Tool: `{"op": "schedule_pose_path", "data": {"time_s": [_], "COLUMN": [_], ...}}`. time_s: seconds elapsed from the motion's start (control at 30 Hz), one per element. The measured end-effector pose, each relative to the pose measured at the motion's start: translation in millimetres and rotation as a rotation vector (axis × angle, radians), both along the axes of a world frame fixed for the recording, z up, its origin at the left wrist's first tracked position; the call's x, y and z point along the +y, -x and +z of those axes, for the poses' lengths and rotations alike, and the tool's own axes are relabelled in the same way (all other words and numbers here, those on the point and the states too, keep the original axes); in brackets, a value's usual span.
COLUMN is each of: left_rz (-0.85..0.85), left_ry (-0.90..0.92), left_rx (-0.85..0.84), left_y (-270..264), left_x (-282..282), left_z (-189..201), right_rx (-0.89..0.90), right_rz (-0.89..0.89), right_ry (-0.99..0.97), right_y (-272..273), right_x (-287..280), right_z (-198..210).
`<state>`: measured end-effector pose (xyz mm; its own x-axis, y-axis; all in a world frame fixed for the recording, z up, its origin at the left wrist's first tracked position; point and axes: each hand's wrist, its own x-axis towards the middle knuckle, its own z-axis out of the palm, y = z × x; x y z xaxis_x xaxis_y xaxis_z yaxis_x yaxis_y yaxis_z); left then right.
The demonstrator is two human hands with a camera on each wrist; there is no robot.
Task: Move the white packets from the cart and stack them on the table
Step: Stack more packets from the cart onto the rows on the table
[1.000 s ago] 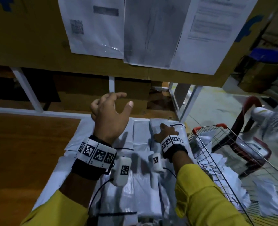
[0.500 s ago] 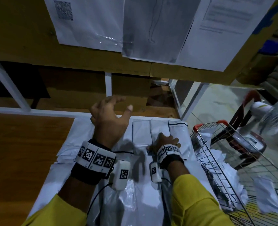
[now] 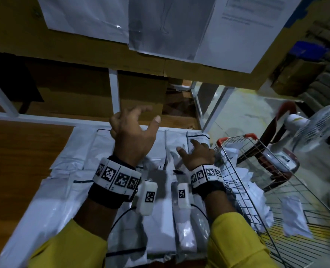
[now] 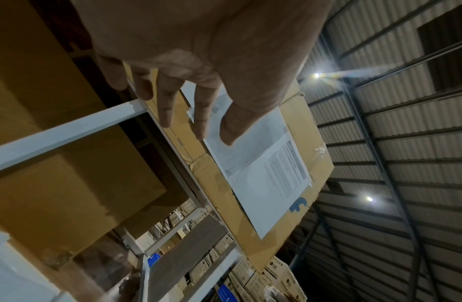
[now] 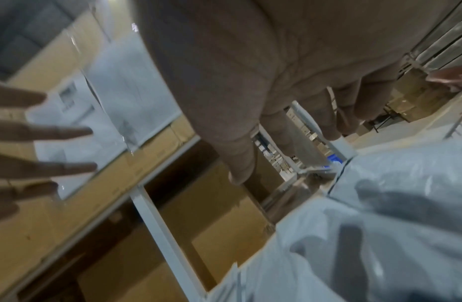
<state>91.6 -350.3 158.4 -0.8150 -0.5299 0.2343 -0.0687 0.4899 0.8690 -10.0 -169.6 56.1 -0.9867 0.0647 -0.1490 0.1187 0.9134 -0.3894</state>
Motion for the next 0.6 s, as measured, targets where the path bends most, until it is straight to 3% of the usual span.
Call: {"op": "schedule_pose_path", "data": {"time_s": [0.2,0.4,0.6], "left_rz": [-0.044,-0.145,-0.252], "left_ry": [0.054,0.081,0.162], "left_rx": [0.007,0.029,-0.009], "left_y": [-13,-24,-16], "left_x": [71,170,279], "left_z": [3,9,4], "right_rx": [0.097,0.205,0.252], "right_rz": [-0.033,-0.148,-0.257], "right_ry": [0.109,0.234,0.199], "right_y": [-28,-63,-91], "right_x": [78,192,313], "right_z": [20,28,18]}}
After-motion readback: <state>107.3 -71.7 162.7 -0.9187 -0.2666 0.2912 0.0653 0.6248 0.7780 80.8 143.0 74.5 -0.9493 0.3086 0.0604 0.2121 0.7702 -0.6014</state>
